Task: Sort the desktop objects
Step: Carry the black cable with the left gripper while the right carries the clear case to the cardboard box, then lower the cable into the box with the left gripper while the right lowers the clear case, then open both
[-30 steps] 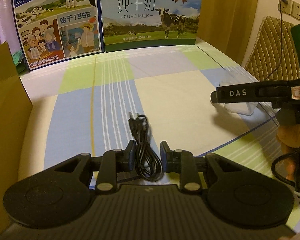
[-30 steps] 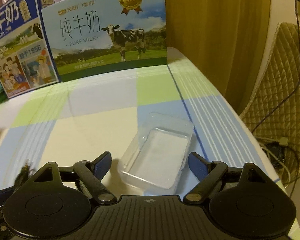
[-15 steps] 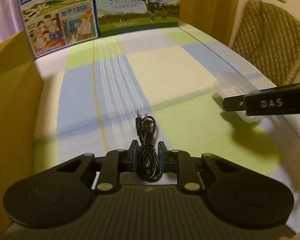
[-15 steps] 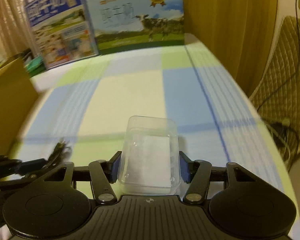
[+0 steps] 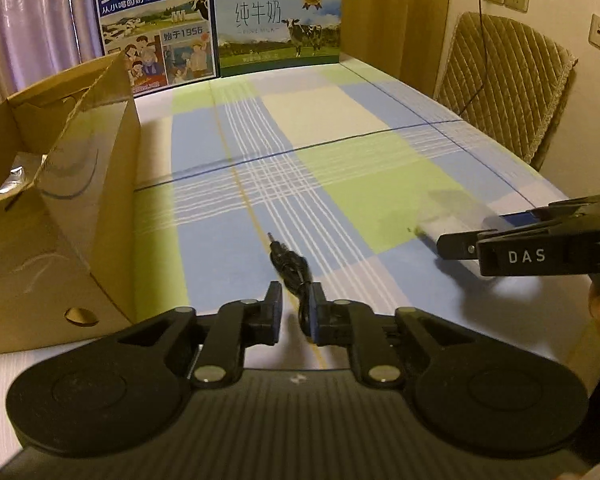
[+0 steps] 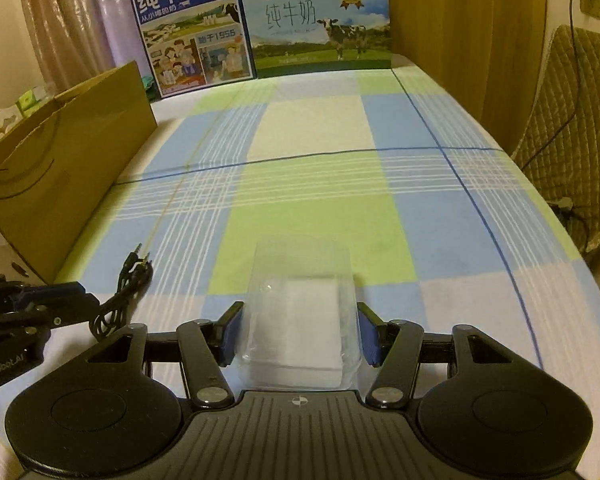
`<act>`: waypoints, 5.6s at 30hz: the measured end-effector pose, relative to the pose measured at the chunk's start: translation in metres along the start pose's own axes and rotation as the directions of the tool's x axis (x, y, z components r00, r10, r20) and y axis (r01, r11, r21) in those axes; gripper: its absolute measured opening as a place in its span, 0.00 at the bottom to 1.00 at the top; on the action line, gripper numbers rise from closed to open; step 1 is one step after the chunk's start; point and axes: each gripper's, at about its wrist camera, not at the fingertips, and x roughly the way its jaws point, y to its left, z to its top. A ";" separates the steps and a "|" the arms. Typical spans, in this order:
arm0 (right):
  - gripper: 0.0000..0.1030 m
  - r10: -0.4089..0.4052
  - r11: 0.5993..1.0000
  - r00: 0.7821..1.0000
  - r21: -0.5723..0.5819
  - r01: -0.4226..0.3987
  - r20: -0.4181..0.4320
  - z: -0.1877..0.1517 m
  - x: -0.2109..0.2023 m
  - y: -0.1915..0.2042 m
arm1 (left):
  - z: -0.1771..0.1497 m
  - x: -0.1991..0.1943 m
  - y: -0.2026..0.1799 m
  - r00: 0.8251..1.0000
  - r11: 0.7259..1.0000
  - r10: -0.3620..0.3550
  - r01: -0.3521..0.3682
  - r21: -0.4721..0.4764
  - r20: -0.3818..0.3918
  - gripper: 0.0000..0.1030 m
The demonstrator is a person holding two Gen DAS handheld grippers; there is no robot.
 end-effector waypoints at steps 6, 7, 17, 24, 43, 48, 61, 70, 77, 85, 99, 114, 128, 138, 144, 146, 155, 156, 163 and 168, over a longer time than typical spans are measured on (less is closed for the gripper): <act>0.67 -0.031 0.998 0.999 -0.057 0.031 0.008 -0.002 0.003 0.005 | 0.002 0.006 0.005 1.000 0.998 -0.025 0.026 -0.053 0.006 0.30; 0.68 -0.033 0.998 0.999 -0.060 0.034 0.008 -0.003 0.003 0.004 | 0.003 0.010 0.005 0.999 0.997 -0.032 0.033 -0.064 0.002 0.31; 0.69 -0.041 0.998 0.999 -0.040 0.041 0.003 -0.003 0.004 -0.003 | 0.000 0.023 -0.007 0.999 0.999 -0.021 0.019 -0.032 -0.040 0.38; 0.69 -0.025 0.999 1.000 -0.037 0.025 0.003 -0.002 0.003 -0.002 | -0.006 0.025 -0.010 0.999 0.999 -0.008 0.006 -0.040 -0.054 0.28; 0.68 -0.040 0.995 0.999 -0.093 0.040 -0.001 -0.005 0.005 0.006 | -0.003 0.018 -0.012 1.000 0.999 0.001 -0.002 -0.052 -0.024 0.09; 0.68 -0.057 0.990 0.998 -0.126 0.057 0.004 -0.007 0.005 0.011 | -0.002 0.019 -0.011 1.000 0.998 -0.007 0.005 -0.067 -0.030 0.09; 0.52 -0.078 0.989 0.995 -0.123 0.085 0.060 -0.004 -0.004 0.014 | 0.000 0.014 -0.014 1.000 0.999 -0.009 0.009 -0.053 -0.005 0.09; 0.52 -0.047 0.992 0.995 -0.113 0.058 0.092 0.001 -0.013 0.017 | 0.008 0.000 -0.020 0.999 1.000 0.000 0.001 -0.027 0.043 0.09; 0.52 -0.031 0.993 0.989 -0.112 0.048 0.148 0.011 -0.043 0.030 | 0.017 -0.034 -0.025 0.995 1.000 0.005 -0.004 -0.005 0.099 0.09; 0.52 0.022 0.989 0.978 -0.148 0.009 0.209 0.017 -0.077 0.060 | 0.036 -0.087 -0.017 0.982 0.999 0.040 -0.037 -0.021 0.185 0.09; 0.52 0.156 0.963 0.952 -0.256 -0.086 0.265 0.060 -0.109 0.140 | 0.057 -0.169 0.065 0.949 0.979 0.193 -0.170 -0.109 0.248 0.09; 0.52 0.237 0.918 0.944 -0.371 -0.140 0.230 0.066 -0.106 0.208 | 0.028 -0.201 0.124 0.940 0.955 0.262 -0.220 -0.198 0.219 0.09; 0.52 0.276 0.900 0.939 -0.400 -0.176 0.207 0.115 -0.075 0.251 | 0.037 -0.183 0.180 0.943 0.948 0.268 -0.222 -0.227 0.197 0.09; 0.52 0.287 0.892 0.945 -0.405 -0.202 0.160 0.141 -0.026 0.275 | 0.046 -0.141 0.211 0.958 0.953 0.243 -0.207 -0.222 0.153 0.09; 0.52 0.286 0.893 0.951 -0.392 -0.220 0.117 0.140 -0.003 0.278 | 0.043 -0.124 0.225 0.965 0.952 0.234 -0.202 -0.230 0.120 0.09; 0.52 0.286 0.894 0.952 -0.389 -0.224 0.108 0.140 0.003 0.279 | 0.042 -0.120 0.227 0.966 0.951 0.232 -0.202 -0.233 0.111 0.09; 0.52 0.290 0.896 0.953 -0.374 -0.238 0.088 0.142 0.019 0.281 | 0.043 -0.107 0.234 0.970 0.951 0.224 -0.198 -0.236 0.092 0.09; 0.52 0.291 0.896 0.953 -0.374 -0.239 0.087 0.143 0.019 0.281 | 0.044 -0.106 0.235 0.971 0.952 0.223 -0.197 -0.235 0.090 0.09; 0.52 0.293 0.899 0.952 -0.366 -0.241 0.092 0.150 0.024 0.279 | 0.050 -0.098 0.236 0.972 0.955 0.217 -0.193 -0.224 0.087 0.09; 0.52 0.291 0.904 0.952 -0.352 -0.242 0.095 0.156 0.029 0.276 | 0.054 -0.092 0.240 0.975 0.957 0.194 -0.166 -0.237 0.103 0.19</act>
